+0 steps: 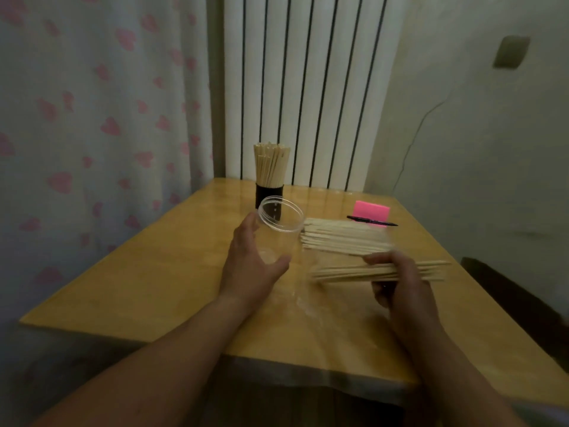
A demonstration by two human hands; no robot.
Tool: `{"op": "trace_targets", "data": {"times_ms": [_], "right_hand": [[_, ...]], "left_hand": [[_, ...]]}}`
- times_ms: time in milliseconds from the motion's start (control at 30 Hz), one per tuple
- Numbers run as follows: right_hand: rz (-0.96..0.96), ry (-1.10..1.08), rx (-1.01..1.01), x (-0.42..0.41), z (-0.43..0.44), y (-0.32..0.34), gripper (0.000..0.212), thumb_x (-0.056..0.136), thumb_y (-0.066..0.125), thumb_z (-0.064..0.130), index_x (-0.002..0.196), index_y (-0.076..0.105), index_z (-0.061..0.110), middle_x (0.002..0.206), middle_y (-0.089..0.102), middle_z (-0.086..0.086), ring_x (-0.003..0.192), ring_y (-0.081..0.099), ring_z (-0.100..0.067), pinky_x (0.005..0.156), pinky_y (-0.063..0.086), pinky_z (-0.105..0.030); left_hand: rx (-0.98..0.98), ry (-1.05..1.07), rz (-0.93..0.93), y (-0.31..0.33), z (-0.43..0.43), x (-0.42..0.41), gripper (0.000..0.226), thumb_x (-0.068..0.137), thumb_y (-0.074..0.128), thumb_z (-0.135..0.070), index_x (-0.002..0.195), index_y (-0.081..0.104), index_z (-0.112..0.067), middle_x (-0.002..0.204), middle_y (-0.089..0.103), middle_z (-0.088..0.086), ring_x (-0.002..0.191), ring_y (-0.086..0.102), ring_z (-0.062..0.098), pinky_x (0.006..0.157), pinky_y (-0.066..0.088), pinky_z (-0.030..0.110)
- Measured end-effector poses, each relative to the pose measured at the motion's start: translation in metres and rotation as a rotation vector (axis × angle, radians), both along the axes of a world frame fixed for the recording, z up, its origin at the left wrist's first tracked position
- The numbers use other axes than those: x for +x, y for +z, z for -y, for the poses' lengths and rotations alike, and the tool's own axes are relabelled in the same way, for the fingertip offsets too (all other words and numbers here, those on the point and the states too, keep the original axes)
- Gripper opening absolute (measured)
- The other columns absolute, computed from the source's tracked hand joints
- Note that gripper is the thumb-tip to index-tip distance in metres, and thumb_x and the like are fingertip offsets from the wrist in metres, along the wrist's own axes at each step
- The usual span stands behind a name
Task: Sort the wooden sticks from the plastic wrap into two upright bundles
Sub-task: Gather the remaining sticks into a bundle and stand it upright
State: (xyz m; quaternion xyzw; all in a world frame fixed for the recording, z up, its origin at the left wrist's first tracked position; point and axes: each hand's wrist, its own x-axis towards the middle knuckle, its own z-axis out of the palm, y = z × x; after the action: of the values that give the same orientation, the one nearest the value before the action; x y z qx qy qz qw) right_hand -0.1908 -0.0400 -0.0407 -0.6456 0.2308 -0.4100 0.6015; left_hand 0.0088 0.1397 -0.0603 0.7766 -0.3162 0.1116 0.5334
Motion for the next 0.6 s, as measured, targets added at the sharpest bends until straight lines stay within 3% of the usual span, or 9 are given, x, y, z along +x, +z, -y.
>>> {"op": "trace_targets", "data": {"times_ms": [67, 167, 267, 333, 433, 533, 600], "right_hand": [[0.157, 0.057, 0.283, -0.005, 0.009, 0.004, 0.033, 0.100, 0.049, 0.025, 0.084, 0.070, 0.006, 0.071, 0.052, -0.010, 0.051, 0.041, -0.018, 0.044, 0.025, -0.028], [0.314, 0.187, 0.505, -0.009, 0.015, 0.007, 0.035, 0.099, 0.044, 0.021, 0.071, 0.060, 0.009, 0.072, 0.052, -0.008, 0.040, 0.035, -0.014, 0.037, 0.016, -0.021], [0.429, 0.345, 0.639, -0.014, 0.018, 0.011, 0.046, 0.103, 0.039, 0.025, 0.064, 0.059, 0.010, 0.070, 0.054, -0.007, 0.036, 0.034, -0.010, 0.032, 0.019, -0.017], [0.479, 0.436, 0.687, -0.017, 0.019, 0.014, 0.042, 0.100, 0.042, 0.027, 0.067, 0.061, 0.011, 0.070, 0.054, -0.005, 0.039, 0.038, -0.009, 0.029, 0.028, -0.019], [0.524, 0.520, 0.716, -0.020, 0.017, 0.018, 0.034, 0.092, 0.051, 0.033, 0.077, 0.073, 0.012, 0.075, 0.060, 0.000, 0.051, 0.052, -0.010, 0.040, 0.045, -0.020], [0.528, 0.493, 0.723, -0.019, 0.012, 0.023, 0.048, 0.103, 0.046, 0.035, 0.084, 0.082, 0.010, 0.083, 0.074, -0.004, 0.069, 0.072, -0.017, 0.060, 0.062, -0.026], [0.538, 0.444, 0.684, -0.017, 0.012, 0.025, 0.055, 0.109, 0.041, 0.034, 0.085, 0.083, 0.008, 0.092, 0.077, -0.009, 0.083, 0.078, -0.022, 0.071, 0.066, -0.033]], "left_hand": [[0.045, 0.014, 0.094, 0.000, -0.001, -0.003, 0.107, 0.081, 0.087, -0.041, 0.162, 0.016, -0.039, 0.157, 0.035, -0.009, 0.142, 0.042, 0.013, 0.116, 0.045, 0.041], [0.116, 0.008, 0.182, 0.001, 0.000, -0.007, 0.107, 0.080, 0.086, -0.040, 0.162, 0.017, -0.041, 0.154, 0.037, -0.004, 0.139, 0.042, 0.017, 0.113, 0.046, 0.045], [0.163, -0.002, 0.244, 0.002, 0.000, -0.011, 0.108, 0.081, 0.085, -0.041, 0.163, 0.016, -0.041, 0.155, 0.035, -0.003, 0.138, 0.041, 0.019, 0.110, 0.048, 0.047], [0.194, -0.013, 0.294, 0.002, -0.001, -0.013, 0.107, 0.081, 0.084, -0.042, 0.164, 0.015, -0.042, 0.156, 0.035, -0.003, 0.138, 0.042, 0.021, 0.111, 0.048, 0.049], [0.257, -0.041, 0.411, 0.000, 0.000, -0.014, 0.107, 0.081, 0.081, -0.045, 0.165, 0.014, -0.041, 0.158, 0.036, -0.001, 0.141, 0.042, 0.024, 0.112, 0.046, 0.053], [0.290, -0.030, 0.434, 0.000, 0.000, -0.014, 0.106, 0.081, 0.076, -0.049, 0.166, 0.013, -0.040, 0.158, 0.037, 0.000, 0.142, 0.042, 0.026, 0.111, 0.046, 0.056], [0.298, -0.026, 0.429, 0.001, 0.000, -0.015, 0.107, 0.081, 0.076, -0.049, 0.167, 0.012, -0.039, 0.158, 0.036, -0.001, 0.143, 0.042, 0.025, 0.112, 0.046, 0.055]]}}
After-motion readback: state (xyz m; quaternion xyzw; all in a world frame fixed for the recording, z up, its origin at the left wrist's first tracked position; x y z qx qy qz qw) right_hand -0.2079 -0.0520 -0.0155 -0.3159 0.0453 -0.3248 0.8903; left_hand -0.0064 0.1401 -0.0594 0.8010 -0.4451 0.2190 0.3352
